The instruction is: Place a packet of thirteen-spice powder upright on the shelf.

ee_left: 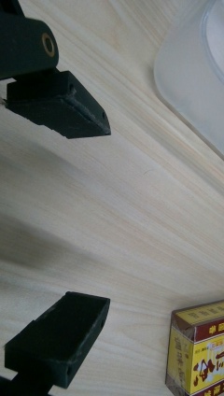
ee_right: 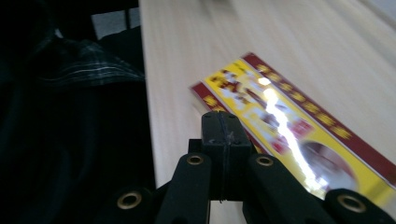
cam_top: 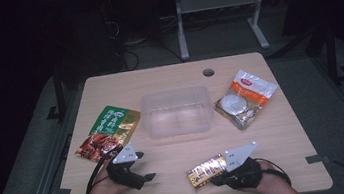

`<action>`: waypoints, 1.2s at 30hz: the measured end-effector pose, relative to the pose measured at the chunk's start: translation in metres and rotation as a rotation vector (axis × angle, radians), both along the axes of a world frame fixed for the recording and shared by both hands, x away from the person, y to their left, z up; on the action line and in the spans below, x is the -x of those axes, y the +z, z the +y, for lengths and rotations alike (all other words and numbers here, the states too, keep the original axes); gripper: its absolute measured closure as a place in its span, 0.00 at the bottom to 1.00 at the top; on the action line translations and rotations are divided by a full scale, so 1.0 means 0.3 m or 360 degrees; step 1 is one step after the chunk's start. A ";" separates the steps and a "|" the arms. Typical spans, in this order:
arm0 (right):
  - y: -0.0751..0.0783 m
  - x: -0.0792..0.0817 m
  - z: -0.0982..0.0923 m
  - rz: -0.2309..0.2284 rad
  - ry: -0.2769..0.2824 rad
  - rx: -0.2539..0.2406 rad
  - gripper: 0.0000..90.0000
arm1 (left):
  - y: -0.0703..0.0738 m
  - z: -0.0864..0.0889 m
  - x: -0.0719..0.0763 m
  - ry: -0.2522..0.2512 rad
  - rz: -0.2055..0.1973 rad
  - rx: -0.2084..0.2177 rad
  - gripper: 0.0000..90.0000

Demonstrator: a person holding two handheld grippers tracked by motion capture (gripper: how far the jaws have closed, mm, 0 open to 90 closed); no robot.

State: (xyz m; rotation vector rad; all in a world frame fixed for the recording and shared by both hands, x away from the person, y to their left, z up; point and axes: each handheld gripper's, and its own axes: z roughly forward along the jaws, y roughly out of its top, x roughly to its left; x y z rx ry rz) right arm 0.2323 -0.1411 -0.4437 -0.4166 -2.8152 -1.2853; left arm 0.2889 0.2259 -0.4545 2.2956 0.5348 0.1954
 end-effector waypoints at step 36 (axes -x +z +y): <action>-0.042 -0.071 0.145 -0.0048 0.0033 0.0151 1.00 | -0.009 -0.015 0.006 -0.0015 0.0007 -0.0003 0.16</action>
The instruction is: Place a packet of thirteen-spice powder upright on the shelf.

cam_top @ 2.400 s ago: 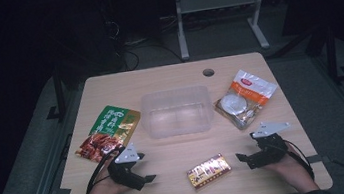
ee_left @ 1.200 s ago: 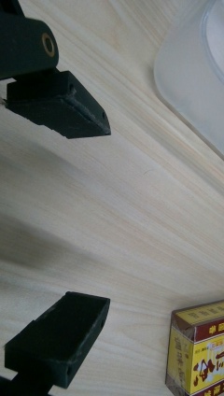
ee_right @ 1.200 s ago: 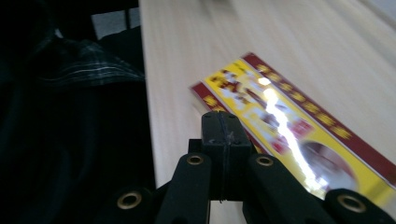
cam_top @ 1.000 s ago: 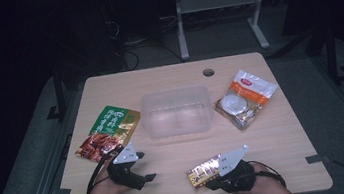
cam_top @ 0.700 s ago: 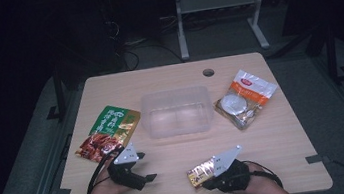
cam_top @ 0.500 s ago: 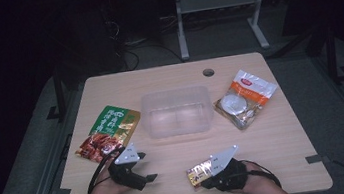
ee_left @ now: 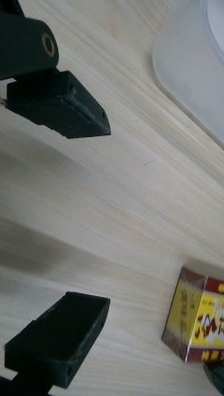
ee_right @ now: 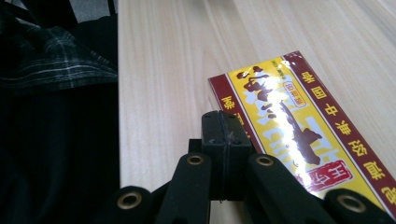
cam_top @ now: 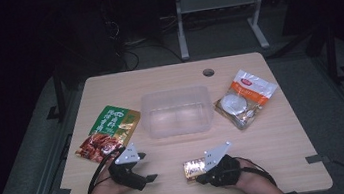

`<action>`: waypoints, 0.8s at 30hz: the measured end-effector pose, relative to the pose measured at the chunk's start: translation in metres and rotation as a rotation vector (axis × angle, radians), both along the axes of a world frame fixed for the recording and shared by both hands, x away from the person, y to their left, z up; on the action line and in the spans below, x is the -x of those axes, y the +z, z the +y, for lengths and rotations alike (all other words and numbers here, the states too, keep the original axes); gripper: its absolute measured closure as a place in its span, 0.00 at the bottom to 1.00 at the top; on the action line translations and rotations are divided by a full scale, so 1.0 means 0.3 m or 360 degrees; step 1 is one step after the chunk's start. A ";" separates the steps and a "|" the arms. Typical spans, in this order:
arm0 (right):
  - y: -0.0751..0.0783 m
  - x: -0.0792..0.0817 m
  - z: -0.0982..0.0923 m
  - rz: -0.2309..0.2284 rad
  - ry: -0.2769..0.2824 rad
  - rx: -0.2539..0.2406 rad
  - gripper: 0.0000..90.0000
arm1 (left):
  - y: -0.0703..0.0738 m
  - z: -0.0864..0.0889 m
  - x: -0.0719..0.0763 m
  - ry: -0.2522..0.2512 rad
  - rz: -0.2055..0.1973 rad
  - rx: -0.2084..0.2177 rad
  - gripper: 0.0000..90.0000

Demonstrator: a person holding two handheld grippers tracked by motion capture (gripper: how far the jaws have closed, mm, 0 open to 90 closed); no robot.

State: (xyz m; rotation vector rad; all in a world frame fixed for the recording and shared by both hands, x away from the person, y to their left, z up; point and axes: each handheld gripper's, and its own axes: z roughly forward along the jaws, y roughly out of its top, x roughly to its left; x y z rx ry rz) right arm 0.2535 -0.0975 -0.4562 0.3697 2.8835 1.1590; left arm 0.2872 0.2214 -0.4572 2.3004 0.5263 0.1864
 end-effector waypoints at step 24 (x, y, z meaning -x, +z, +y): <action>0.006 -0.081 0.060 -0.0019 -0.0124 0.0034 1.00 | 0.000 -0.002 0.004 -0.0013 0.0015 0.0000 0.16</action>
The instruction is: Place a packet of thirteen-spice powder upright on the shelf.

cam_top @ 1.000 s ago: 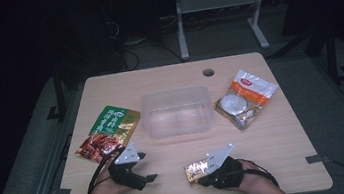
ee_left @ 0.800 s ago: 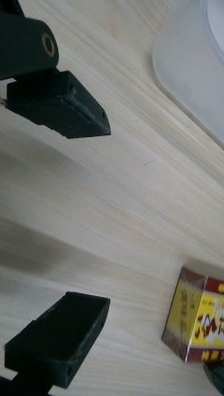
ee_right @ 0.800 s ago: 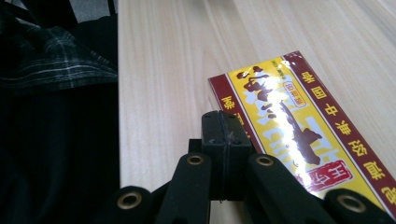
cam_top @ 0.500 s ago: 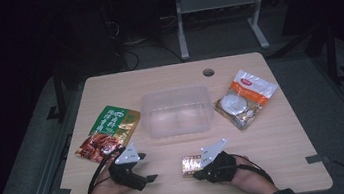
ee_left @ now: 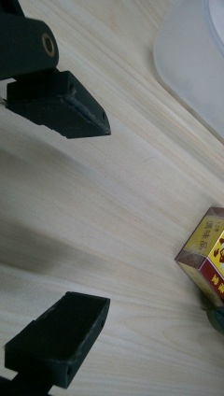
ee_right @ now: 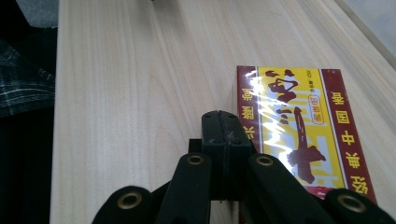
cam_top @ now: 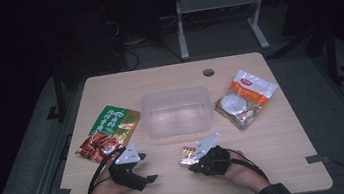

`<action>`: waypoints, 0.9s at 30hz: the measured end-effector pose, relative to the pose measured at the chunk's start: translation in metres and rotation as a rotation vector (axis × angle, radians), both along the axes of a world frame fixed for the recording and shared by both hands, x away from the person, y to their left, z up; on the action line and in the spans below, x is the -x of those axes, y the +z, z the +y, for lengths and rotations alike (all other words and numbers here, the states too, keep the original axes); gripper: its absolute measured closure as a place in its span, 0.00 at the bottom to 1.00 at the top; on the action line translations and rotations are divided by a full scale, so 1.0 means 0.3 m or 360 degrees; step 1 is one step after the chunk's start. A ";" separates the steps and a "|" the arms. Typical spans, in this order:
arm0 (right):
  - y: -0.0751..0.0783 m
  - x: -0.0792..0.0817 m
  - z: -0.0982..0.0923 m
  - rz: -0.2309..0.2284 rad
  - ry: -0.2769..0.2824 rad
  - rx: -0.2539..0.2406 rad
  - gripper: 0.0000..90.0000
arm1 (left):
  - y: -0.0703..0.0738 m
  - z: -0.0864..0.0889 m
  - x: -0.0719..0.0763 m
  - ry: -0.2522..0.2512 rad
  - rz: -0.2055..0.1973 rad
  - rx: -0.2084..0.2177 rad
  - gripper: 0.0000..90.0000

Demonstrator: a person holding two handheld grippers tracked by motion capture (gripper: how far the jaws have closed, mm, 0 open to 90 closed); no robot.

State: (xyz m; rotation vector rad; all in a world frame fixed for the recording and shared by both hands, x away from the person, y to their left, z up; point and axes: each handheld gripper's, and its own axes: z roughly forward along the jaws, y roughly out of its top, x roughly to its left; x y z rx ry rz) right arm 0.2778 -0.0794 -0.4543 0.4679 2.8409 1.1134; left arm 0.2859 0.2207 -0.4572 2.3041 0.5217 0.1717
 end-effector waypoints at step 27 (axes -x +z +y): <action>0.028 -0.025 -0.195 0.0058 -0.0308 0.0001 0.19 | -0.006 -0.008 -0.001 -0.0018 0.0018 -0.0011 0.16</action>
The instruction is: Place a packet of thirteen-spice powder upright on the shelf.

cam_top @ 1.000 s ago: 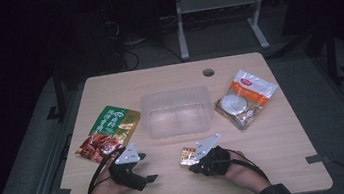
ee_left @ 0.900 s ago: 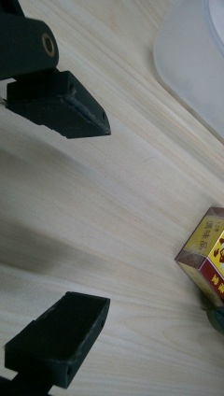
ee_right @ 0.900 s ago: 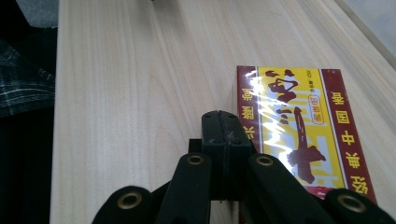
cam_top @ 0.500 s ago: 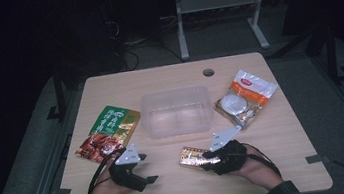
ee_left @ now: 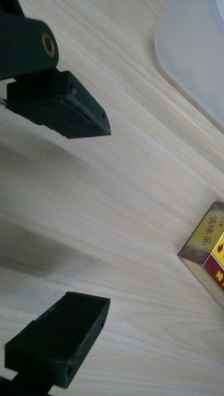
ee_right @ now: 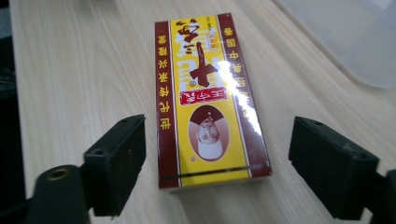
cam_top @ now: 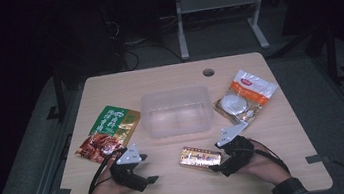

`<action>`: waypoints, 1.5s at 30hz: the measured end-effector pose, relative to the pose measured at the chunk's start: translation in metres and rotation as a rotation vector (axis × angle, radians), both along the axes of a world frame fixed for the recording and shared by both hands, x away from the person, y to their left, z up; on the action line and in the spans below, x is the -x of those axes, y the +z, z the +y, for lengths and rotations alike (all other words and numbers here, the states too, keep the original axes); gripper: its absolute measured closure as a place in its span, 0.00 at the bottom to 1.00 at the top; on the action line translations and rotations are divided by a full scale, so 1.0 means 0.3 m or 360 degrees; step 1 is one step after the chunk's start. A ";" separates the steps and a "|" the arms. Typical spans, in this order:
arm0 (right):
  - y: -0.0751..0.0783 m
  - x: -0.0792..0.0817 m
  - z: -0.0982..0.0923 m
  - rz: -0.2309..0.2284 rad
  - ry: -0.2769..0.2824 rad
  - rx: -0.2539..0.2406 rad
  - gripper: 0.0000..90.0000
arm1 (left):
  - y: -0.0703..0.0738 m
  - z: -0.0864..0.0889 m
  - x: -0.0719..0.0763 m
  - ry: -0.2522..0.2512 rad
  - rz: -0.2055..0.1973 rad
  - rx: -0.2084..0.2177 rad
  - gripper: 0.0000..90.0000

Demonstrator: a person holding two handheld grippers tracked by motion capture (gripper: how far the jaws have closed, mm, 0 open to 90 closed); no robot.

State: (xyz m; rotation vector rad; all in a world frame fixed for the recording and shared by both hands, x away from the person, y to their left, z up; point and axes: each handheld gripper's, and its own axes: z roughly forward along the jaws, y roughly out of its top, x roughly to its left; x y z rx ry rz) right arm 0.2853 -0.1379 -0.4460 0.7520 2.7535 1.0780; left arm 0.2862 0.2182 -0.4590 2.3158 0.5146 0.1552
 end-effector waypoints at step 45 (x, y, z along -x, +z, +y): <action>-0.021 -0.004 0.051 -0.0039 0.0133 0.0028 0.36 | 0.007 -0.001 0.002 -0.0013 -0.0018 0.0016 0.16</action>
